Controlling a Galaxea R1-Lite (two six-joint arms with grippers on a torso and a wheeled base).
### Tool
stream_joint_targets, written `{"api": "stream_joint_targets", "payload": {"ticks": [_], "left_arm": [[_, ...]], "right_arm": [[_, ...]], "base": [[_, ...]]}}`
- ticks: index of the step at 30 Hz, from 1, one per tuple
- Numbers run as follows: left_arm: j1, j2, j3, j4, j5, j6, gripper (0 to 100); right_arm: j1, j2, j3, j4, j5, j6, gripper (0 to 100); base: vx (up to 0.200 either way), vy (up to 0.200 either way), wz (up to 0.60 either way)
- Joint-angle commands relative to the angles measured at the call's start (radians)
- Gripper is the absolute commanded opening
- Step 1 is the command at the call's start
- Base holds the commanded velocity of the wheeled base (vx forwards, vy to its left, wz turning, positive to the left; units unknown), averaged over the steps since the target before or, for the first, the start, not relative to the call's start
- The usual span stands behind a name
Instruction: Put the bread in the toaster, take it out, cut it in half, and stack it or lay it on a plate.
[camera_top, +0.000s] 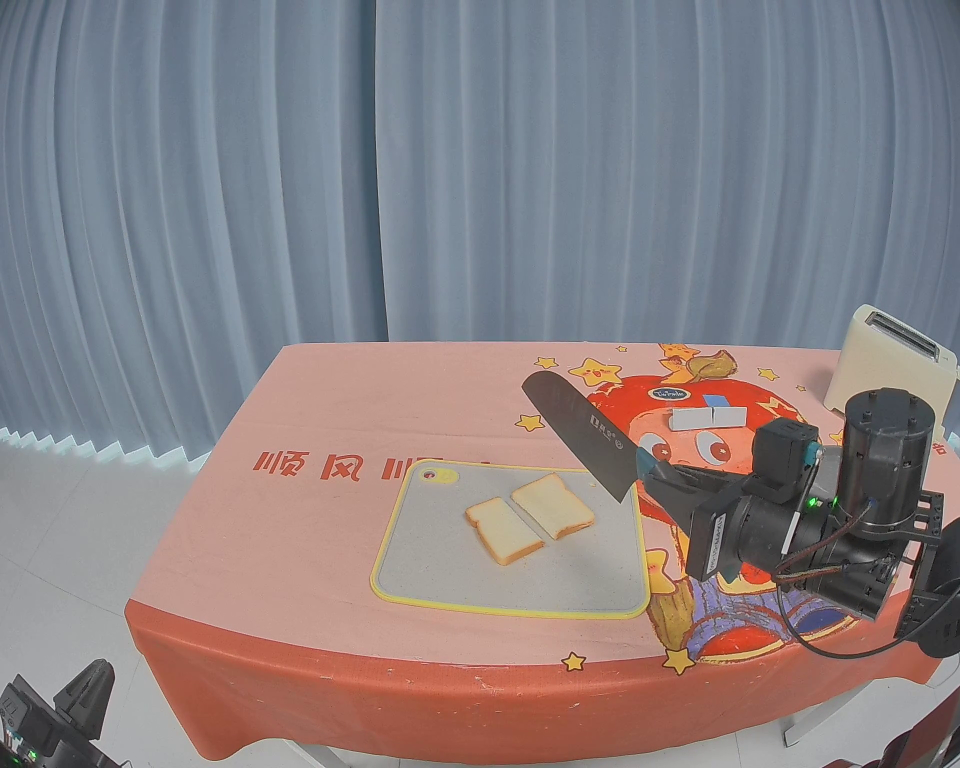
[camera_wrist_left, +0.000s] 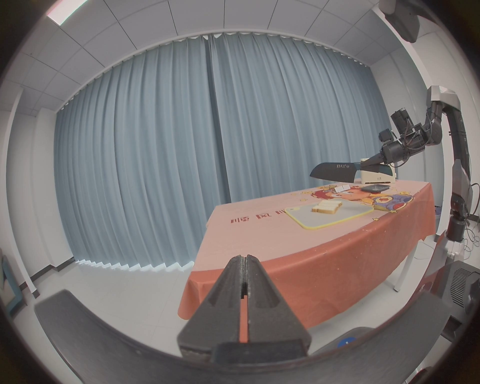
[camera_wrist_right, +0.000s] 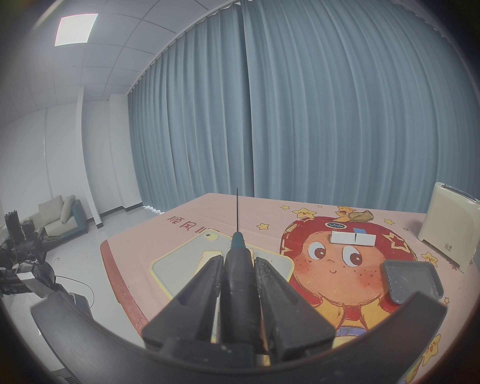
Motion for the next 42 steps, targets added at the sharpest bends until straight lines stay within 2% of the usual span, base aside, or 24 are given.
{"api": "stream_joint_targets", "payload": {"ticks": [1, 8, 9, 17, 18, 21, 33, 34, 38, 42], "left_arm": [[0.006, -0.08, 0.018, 0.002, 0.0, -0.002, 0], [0.008, -0.143, 0.018, 0.007, 0.008, 0.007, 0], [0.009, -0.166, 0.018, 0.022, 0.009, -0.013, 0], [0.0, -0.223, 0.018, 0.028, 0.014, -0.022, 0], [0.0, -0.223, 0.018, 0.028, 0.026, -0.03, 0], [0.0, -0.223, 0.018, 0.05, 0.104, -0.085, 0], [-0.002, -0.223, 0.018, 0.063, 0.126, -0.128, 0], [-0.002, -0.223, 0.018, 0.063, 0.143, -0.143, 0], [0.0, -0.223, 0.018, 0.063, 0.152, -0.149, 0], [-0.002, -0.223, 0.018, 0.065, 0.115, -0.129, 0]], "right_arm": [[0.005, -0.014, 0.0, 0.0, 0.0, 0.0, 0], [0.007, -0.019, 0.002, 0.0, 0.0, 0.0, 0], [0.007, -0.019, 0.003, 0.0, 0.0, 0.0, 0], [0.005, -0.019, 0.005, 0.0, 0.0, 0.0, 0], [0.005, -0.019, 0.005, 0.0, 0.0, 0.0, 0], [0.007, -0.019, 0.006, 0.0, 0.0, 0.0, 0], [0.008, -0.02, 0.006, 0.0, 0.0, 0.0, 0], [0.011, -0.019, 0.006, 0.0, 0.0, 0.0, 0], [0.011, -0.017, 0.008, 0.0, 0.0, 0.0, 0], [0.013, -0.02, 0.008, 0.0, -0.002, 0.0, 0]], "base": [[0.0, 0.0, 0.0], [0.0, 0.0, 0.0], [0.0, 0.0, 0.0], [0.0, 0.0, 0.0], [0.0, 0.0, 0.0], [0.0, 0.0, 0.0], [0.0, 0.0, 0.0], [0.0, 0.0, 0.0], [0.0, 0.0, 0.0], [0.0, 0.0, 0.0]]}}
